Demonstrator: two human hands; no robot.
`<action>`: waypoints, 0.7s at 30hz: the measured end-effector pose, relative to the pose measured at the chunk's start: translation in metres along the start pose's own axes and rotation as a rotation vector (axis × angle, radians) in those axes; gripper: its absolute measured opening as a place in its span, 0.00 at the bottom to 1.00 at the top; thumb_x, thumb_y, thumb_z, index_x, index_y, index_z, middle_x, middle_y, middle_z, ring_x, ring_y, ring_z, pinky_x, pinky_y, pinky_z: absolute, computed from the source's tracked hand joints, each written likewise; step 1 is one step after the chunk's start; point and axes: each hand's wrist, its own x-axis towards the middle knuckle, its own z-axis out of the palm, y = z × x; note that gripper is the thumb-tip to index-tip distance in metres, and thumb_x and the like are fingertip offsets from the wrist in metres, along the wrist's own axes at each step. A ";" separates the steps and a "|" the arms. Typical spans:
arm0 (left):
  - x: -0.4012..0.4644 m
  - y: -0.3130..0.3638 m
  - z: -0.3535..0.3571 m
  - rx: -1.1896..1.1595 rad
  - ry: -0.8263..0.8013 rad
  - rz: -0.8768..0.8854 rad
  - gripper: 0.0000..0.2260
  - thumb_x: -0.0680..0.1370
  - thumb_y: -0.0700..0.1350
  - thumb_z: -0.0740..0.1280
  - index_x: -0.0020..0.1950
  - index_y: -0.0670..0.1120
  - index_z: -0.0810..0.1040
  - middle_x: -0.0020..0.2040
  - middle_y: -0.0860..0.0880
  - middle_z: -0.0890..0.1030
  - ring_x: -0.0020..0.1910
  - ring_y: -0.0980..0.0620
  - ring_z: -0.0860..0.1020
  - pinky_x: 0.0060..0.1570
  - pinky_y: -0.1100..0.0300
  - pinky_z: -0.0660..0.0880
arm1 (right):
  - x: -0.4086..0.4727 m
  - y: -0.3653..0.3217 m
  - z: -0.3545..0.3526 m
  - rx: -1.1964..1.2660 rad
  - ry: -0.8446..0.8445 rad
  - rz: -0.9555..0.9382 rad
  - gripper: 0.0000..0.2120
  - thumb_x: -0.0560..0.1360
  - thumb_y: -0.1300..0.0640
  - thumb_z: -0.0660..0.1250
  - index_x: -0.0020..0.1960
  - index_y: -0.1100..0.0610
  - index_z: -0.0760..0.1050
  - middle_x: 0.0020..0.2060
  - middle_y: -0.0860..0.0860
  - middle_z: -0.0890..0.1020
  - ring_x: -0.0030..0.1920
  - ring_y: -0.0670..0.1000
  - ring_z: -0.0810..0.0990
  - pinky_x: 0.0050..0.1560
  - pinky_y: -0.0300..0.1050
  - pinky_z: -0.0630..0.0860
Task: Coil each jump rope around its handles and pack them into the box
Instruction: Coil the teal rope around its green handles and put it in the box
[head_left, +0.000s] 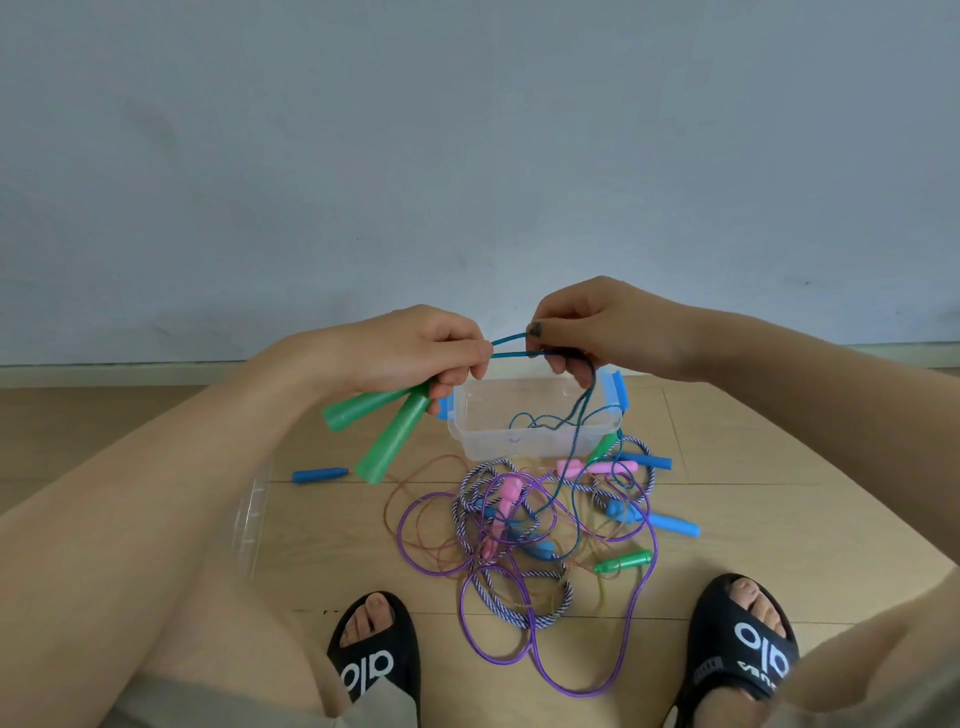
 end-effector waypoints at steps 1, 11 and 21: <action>0.000 -0.001 -0.001 0.016 0.005 0.000 0.11 0.82 0.46 0.61 0.46 0.42 0.77 0.31 0.50 0.71 0.32 0.49 0.72 0.39 0.52 0.76 | 0.000 0.000 -0.001 -0.001 0.010 0.013 0.12 0.81 0.58 0.60 0.46 0.63 0.79 0.32 0.52 0.78 0.32 0.52 0.72 0.36 0.45 0.74; -0.004 -0.004 -0.001 0.097 -0.161 -0.095 0.14 0.75 0.41 0.73 0.59 0.50 0.77 0.38 0.51 0.78 0.33 0.53 0.76 0.34 0.58 0.76 | -0.001 0.013 -0.021 -0.169 0.067 0.136 0.11 0.78 0.58 0.62 0.45 0.58 0.83 0.30 0.48 0.73 0.31 0.49 0.68 0.32 0.40 0.68; -0.003 0.007 0.008 0.470 0.027 0.004 0.06 0.75 0.48 0.71 0.43 0.53 0.74 0.32 0.56 0.72 0.29 0.59 0.68 0.32 0.62 0.64 | -0.008 0.008 -0.002 0.166 -0.074 0.199 0.23 0.82 0.41 0.54 0.63 0.56 0.75 0.51 0.58 0.84 0.39 0.55 0.79 0.51 0.53 0.76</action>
